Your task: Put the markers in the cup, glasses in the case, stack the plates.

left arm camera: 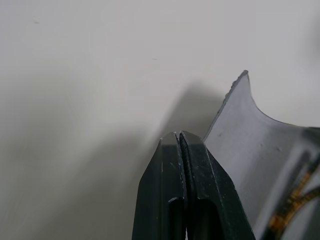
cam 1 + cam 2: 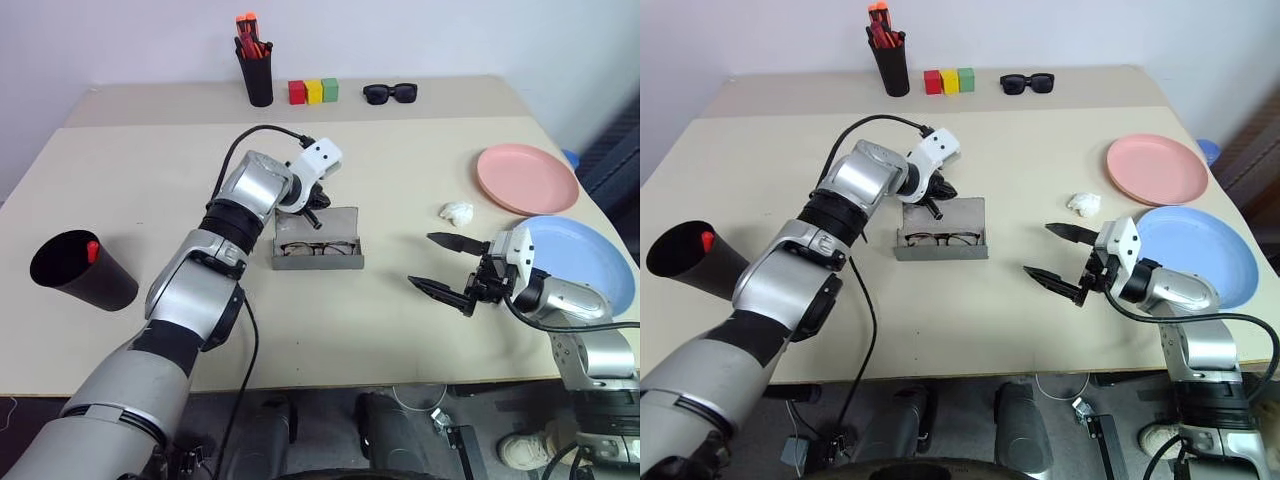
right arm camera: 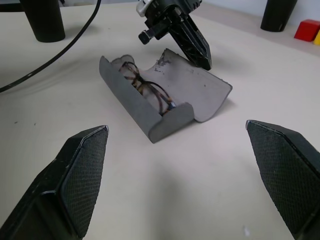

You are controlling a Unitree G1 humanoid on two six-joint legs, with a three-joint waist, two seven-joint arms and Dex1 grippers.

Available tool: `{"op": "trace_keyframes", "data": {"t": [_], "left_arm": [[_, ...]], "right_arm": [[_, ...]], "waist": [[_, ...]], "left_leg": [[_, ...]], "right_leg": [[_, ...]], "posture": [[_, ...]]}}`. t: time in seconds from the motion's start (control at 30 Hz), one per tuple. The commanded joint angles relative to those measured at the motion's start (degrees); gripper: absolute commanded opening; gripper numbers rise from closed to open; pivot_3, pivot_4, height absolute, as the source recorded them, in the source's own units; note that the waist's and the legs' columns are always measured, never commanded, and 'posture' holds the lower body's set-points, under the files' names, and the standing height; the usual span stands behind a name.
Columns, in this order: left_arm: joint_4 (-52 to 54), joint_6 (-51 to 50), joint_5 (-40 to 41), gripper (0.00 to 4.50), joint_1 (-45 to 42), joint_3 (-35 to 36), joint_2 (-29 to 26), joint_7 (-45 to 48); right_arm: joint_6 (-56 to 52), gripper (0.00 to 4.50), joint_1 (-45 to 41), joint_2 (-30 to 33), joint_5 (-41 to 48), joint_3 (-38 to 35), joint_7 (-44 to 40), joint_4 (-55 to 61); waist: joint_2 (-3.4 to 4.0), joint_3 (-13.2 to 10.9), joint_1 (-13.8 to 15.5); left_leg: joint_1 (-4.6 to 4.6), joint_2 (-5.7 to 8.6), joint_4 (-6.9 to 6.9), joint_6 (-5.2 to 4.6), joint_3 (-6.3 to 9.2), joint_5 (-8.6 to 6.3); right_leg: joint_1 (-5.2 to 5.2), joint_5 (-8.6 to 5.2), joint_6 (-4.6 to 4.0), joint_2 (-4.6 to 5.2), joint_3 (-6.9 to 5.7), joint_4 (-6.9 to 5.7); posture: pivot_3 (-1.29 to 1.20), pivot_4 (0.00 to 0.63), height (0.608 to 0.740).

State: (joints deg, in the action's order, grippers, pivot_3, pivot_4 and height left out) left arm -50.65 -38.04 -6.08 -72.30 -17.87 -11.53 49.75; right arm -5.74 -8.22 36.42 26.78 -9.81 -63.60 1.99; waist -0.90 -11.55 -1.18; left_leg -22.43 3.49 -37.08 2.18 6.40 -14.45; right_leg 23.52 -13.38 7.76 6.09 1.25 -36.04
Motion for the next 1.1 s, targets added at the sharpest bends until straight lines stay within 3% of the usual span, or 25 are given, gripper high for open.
{"op": "trace_keyframes", "data": {"t": [0.03, 0.23, 0.37, 0.77, 1.1], "left_arm": [[0.3, -1.1, -0.1, 0.02, -1.6, -0.2, -1.1, 2.9], [6.1, -6.3, 1.6, 0.02, -0.7, 0.1, -5.5, 10.1], [9.7, -6.6, 1.9, 0.02, 0.5, 1.5, -6.8, 8.3], [1.7, 7.0, -5.9, 0.02, 0.8, -1.8, -2.0, -10.6], [-1.8, 6.8, -5.1, 0.02, 0.4, -0.9, -0.3, -7.2]], "right_arm": [[1.4, 4.50, 0.5, 0.1, 1.2, -1.6, -0.1, 0.9], [2.2, 4.50, 0.8, 0.2, 1.3, -1.3, -0.5, 0.0], [2.1, 4.50, -0.9, 0.0, 0.9, -0.4, -0.5, -1.0], [1.5, 4.50, -3.9, -0.6, 0.9, 1.5, 0.1, -1.6], [0.9, 4.50, -2.9, -0.2, 1.2, 1.3, 0.5, -0.3]], "waist": [[0.00, 0.0, 0.1], [0.00, 0.0, 0.1], [0.00, 0.0, 0.2], [0.00, 0.0, 0.5], [0.00, 0.0, 0.2]], "left_leg": [[0.00, 0.00, -0.01, 0.00, 0.00, 0.00], [-0.01, 0.00, -0.02, 0.00, 0.00, 0.00], [-0.01, 0.00, -0.02, 0.00, 0.01, 0.00], [-0.01, 0.01, -0.04, 0.01, 0.02, 0.00], [-0.01, 0.01, -0.03, 0.00, 0.01, 0.00]], "right_leg": [[0.00, 0.00, 0.00, 0.00, 0.00, 0.00], [0.00, 0.00, 0.00, 0.00, 0.00, 0.00], [-0.02, 0.00, 0.00, 0.00, 0.00, 0.00], [-0.02, 0.01, 0.00, 0.01, 0.00, 0.01], [-0.01, 0.01, 0.00, 0.01, 0.00, -0.01]], "posture": [[0.00, 0.150, 0.740], [0.00, 0.150, 0.740], [0.00, 0.150, 0.740], [0.00, 0.150, 0.740], [0.00, 0.150, 0.740]]}}
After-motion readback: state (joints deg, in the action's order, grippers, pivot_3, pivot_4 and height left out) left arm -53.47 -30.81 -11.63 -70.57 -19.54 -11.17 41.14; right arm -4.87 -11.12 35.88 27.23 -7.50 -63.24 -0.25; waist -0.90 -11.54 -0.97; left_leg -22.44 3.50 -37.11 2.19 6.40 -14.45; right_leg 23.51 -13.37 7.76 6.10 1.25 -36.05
